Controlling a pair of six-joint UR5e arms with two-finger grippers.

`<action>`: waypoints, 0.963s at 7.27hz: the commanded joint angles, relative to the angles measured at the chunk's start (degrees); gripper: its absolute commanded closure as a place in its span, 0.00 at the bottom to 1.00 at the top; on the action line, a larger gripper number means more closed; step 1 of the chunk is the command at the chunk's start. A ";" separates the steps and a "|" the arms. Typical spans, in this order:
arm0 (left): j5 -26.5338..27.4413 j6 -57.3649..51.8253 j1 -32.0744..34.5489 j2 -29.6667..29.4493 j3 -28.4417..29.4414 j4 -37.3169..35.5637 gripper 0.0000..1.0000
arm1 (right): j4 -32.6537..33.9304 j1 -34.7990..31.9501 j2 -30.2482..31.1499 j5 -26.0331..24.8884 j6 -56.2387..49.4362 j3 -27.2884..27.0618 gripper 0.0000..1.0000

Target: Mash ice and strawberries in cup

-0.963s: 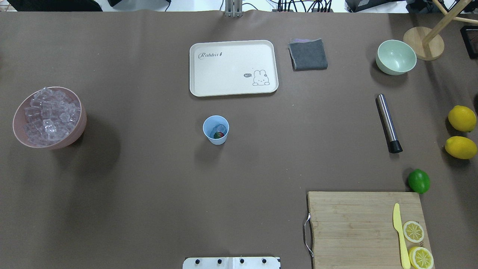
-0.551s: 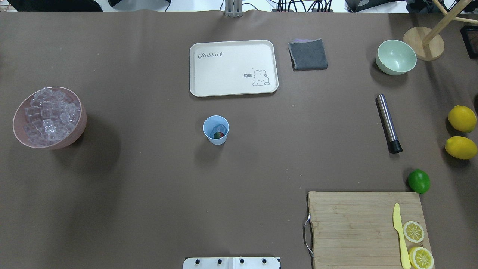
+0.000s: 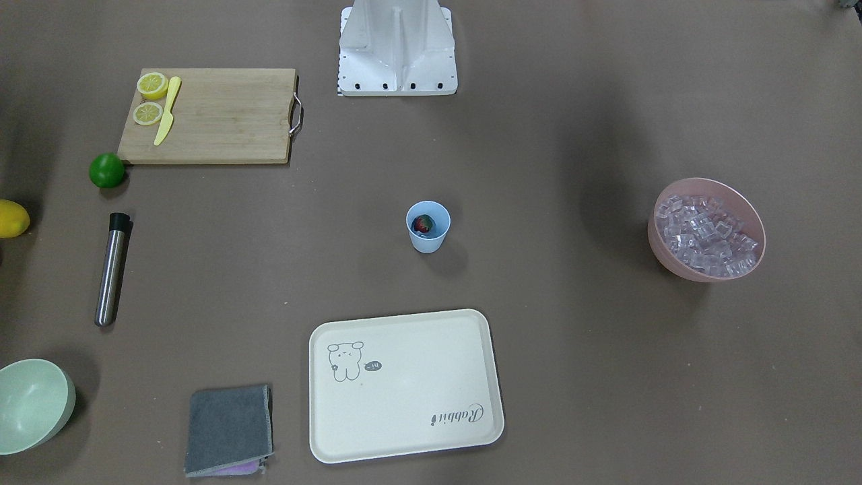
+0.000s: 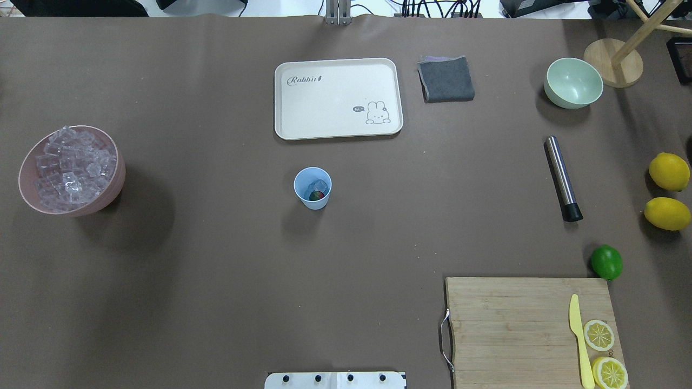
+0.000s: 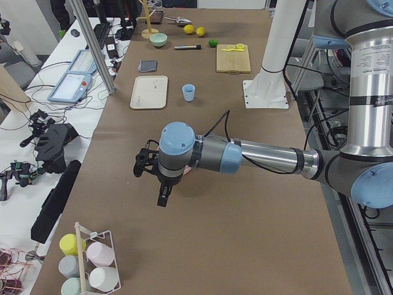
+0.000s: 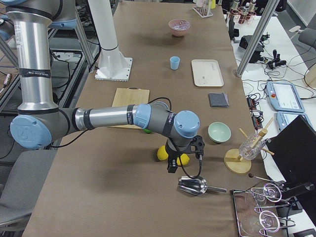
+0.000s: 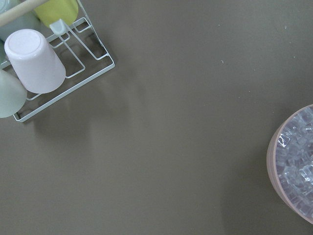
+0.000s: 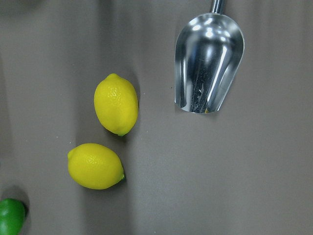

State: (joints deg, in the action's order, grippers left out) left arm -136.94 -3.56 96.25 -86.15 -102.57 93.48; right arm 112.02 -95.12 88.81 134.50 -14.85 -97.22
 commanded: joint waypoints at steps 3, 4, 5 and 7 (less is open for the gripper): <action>0.09 0.04 -0.01 -0.24 0.09 -0.05 0.03 | -12.09 1.08 0.05 -0.11 3.42 6.96 0.00; 0.09 0.04 -0.01 -0.24 0.09 -0.05 0.03 | -12.18 1.16 -0.04 -0.11 4.73 6.69 0.00; 0.09 0.04 -0.01 -0.33 0.00 -0.05 0.03 | -12.18 1.25 -0.04 -0.11 4.74 6.60 0.00; 0.09 0.04 -0.01 -0.42 0.00 -0.05 0.03 | -12.18 1.25 -0.13 -0.11 4.83 6.43 0.00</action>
State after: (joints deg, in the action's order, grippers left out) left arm -136.85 -3.52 96.24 -86.50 -102.55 93.43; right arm 99.87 -93.90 88.72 134.38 -10.12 -90.72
